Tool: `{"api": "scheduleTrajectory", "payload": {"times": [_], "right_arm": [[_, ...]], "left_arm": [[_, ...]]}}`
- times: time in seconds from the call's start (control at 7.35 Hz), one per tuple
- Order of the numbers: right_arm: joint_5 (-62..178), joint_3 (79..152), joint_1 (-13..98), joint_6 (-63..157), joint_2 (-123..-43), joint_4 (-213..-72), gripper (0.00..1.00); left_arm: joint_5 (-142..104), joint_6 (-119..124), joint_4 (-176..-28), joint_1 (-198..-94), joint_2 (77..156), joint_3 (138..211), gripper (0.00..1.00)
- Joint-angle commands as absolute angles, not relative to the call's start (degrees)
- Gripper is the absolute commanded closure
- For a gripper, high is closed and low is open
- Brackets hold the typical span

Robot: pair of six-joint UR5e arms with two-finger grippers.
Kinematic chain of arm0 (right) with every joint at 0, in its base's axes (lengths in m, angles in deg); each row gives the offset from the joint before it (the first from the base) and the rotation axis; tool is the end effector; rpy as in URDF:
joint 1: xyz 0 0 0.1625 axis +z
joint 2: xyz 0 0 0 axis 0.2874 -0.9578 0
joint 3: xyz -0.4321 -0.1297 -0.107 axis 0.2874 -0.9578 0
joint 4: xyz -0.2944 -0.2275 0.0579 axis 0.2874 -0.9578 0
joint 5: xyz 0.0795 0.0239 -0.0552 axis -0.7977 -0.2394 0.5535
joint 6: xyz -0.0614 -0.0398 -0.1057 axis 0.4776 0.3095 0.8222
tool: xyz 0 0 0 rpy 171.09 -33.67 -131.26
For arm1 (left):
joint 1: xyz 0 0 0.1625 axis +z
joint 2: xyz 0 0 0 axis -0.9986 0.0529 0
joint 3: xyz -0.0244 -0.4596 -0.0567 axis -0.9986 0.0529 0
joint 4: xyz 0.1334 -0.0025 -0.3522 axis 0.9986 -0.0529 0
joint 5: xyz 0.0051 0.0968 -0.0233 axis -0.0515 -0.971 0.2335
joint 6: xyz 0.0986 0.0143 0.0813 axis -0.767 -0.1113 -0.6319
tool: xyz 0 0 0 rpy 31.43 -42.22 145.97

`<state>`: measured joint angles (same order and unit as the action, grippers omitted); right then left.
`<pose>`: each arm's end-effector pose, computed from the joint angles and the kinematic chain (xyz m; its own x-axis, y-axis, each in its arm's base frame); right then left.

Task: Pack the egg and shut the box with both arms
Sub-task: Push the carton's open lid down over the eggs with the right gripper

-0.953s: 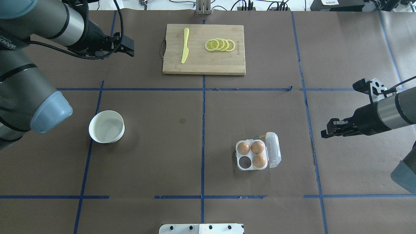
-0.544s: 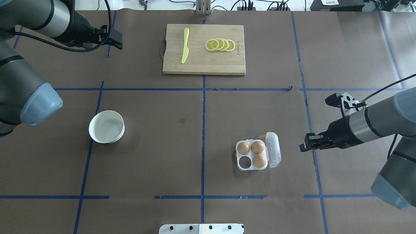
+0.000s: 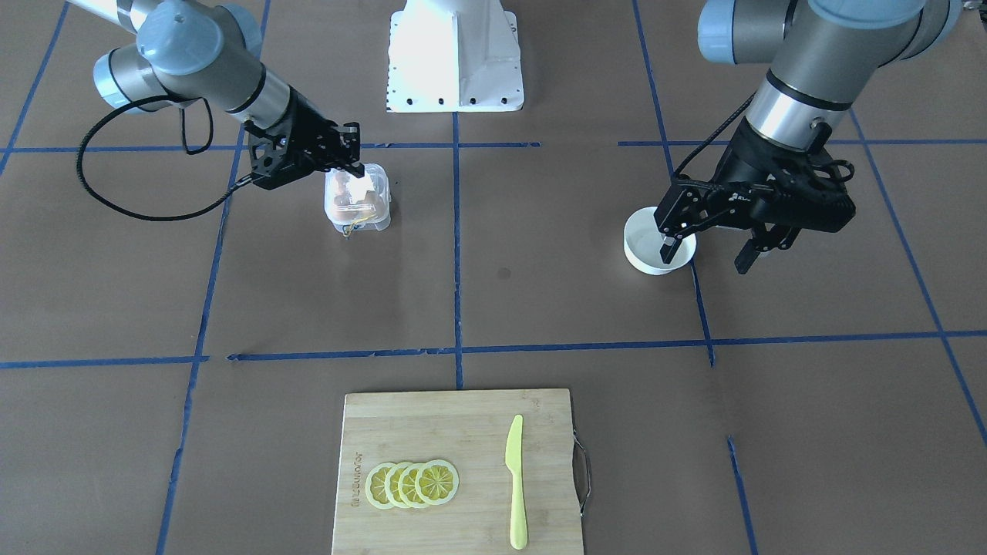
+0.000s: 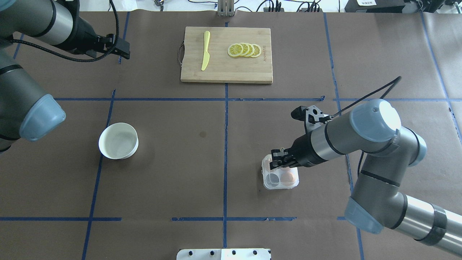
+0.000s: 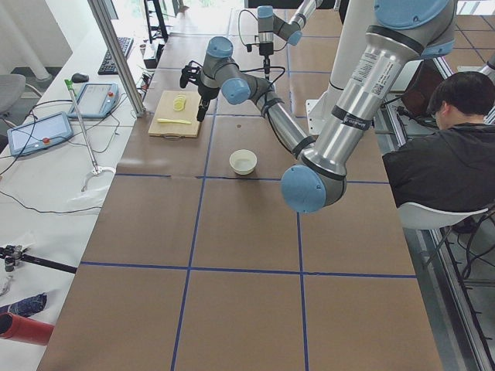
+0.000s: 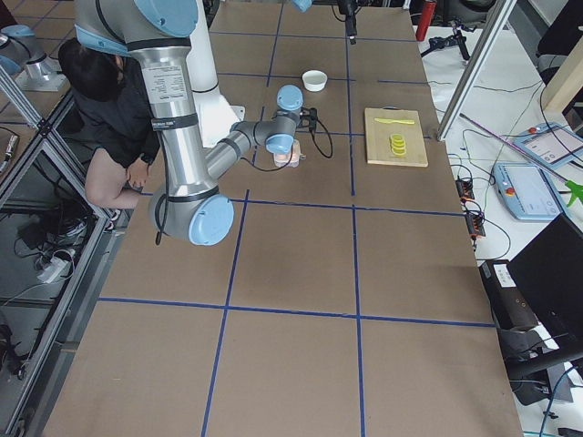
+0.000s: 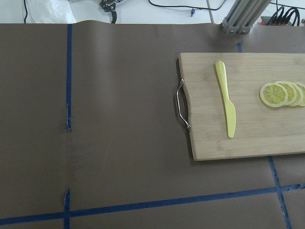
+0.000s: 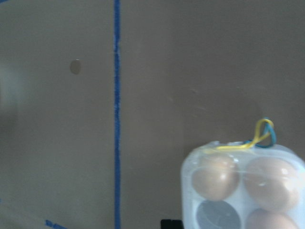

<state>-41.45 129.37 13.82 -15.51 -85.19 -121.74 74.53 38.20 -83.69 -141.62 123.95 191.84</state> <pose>-0.4593 -0.3458 0.3488 0.3054 -0.0081 0.9522 0.0594 0.9982 -0.0105 0.2897 -0.5446 0.3172 0.6141 0.1290 -0.7786 0.1982 0.9297 0.3104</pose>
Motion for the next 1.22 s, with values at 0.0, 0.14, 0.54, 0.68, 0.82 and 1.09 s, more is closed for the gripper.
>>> {"api": "scheduleTrajectory", "payload": {"times": [0.0,0.14,0.54,0.68,0.82,1.09], "right_arm": [[-40.9,129.3,13.4,-19.2,-77.5,-127.3,0.05],[-37.8,130.0,13.4,-23.3,-75.8,-127.4,0.0],[-33.0,137.0,16.0,-19.1,-75.3,-144.8,0.0],[-33.0,138.8,18.0,-13.2,-75.4,-151.0,0.0],[-34.0,139.6,22.2,-7.5,-76.0,-155.1,0.0],[-37.4,139.3,31.2,6.7,-76.0,-165.5,0.0]], "left_arm": [[74.6,37.3,-83.8,-141.7,123.0,191.6,0.0],[75.2,35.3,-84.0,-141.8,119.2,191.7,0.0],[75.5,18.2,-84.4,-150.0,110.6,191.6,0.0],[77.6,12.1,-84.5,-153.6,108.4,190.6,0.0],[80.6,5.3,-84.9,-158.2,107.3,187.6,0.0],[85.3,-7.4,-84.7,-166.4,106.5,181.8,0.0]]}}
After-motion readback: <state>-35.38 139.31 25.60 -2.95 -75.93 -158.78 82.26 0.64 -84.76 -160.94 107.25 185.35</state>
